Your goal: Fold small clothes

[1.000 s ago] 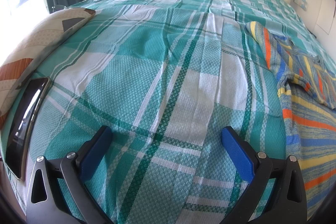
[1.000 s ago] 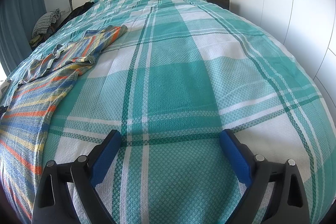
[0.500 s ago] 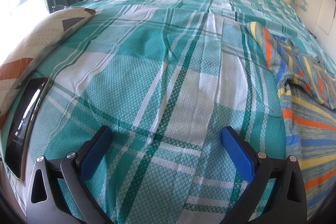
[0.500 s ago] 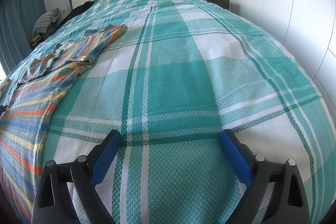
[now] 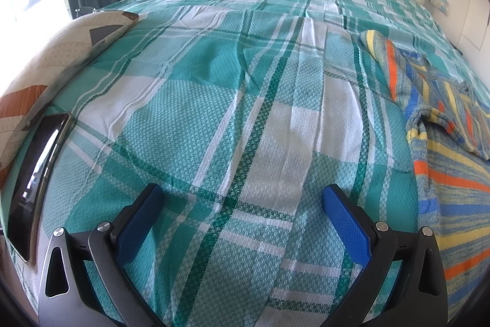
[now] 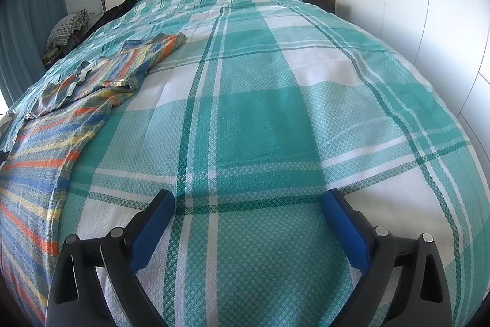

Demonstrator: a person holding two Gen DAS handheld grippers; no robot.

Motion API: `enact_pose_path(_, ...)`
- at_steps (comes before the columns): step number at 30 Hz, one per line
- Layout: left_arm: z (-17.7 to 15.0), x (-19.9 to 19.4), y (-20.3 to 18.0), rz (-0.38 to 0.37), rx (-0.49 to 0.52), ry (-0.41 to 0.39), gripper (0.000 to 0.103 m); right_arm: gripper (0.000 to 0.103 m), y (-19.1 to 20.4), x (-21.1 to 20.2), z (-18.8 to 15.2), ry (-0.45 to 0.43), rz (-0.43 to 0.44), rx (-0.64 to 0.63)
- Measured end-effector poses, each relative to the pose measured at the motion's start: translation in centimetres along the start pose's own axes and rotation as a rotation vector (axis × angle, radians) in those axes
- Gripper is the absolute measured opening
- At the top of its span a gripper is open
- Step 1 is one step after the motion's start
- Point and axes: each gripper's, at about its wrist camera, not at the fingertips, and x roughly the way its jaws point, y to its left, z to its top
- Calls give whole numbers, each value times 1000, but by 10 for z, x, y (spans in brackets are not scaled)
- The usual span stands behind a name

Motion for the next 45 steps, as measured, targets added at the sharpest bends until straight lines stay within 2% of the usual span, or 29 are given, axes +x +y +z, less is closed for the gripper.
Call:
enact_pose_path(2,0,-1,0,-8,-5,5,103,97,0,0,0,1,-1,-1)
enact_pose_path(6,5,-1,-1,-7,0,72,103,97,1,1,0,5,-5,-5)
enact_pose_path(8,5,-11,-3,10,1,115,100,98,1,1,1,8,-5,-8)
enact_pose_path(9,4,-28,-7,29,15,98,100,98,1,1,1,9,-4,-8)
enact_pose_path(11,1,-66,-15,71,59,-9,100,98,1,1,2,10,-5,-10)
enact_pose_path(12,-2,-99,-24,114,104,-123,101,98,1,1,2,11,-5,-12)
enact_pose_path(14,-9,-140,-34,162,156,-261,103,98,1,1,2,12,-8,-14)
enact_pose_path(16,-13,-175,-41,153,184,-368,103,99,2,1,2,13,-10,-17)
enact_pose_path(17,-13,-181,-42,134,189,-371,103,99,2,1,2,14,-12,-18)
enact_pose_path(19,-5,-185,-39,9,147,-282,103,99,2,1,3,17,-12,-20)
enact_pose_path(21,0,-188,-33,-153,72,-186,103,99,2,1,3,22,-12,-22)
enact_pose_path(24,-5,-193,-40,-153,99,-128,103,100,3,0,6,41,-13,-30)
enact_pose_path(26,-13,-185,-40,-191,98,-39,102,98,7,-6,12,81,-20,-51)
enact_pose_path(28,-33,-175,-34,-247,92,72,102,97,12,-25,17,95,37,-47)
enact_pose_path(30,-58,-165,-31,-251,127,148,102,97,23,-52,17,114,149,-57)
enact_pose_path(32,-86,-154,-35,-207,188,212,102,97,37,-72,10,162,247,-80)
enact_pose_path(36,-126,-133,-50,-203,269,349,102,97,70,-87,-24,344,420,-95)
enact_pose_path(40,-144,-123,-61,-146,348,403,101,92,90,-78,-51,447,429,-110)
enact_pose_path(43,-149,-122,-60,-160,339,436,99,79,95,-72,-62,496,438,-90)
enact_pose_path(44,-151,-122,-61,-164,345,449,91,65,98,-71,-64,511,452,-87)
enact_pose_path(45,-153,-122,-62,-166,349,458,85,44,101,-70,-66,530,461,-96)
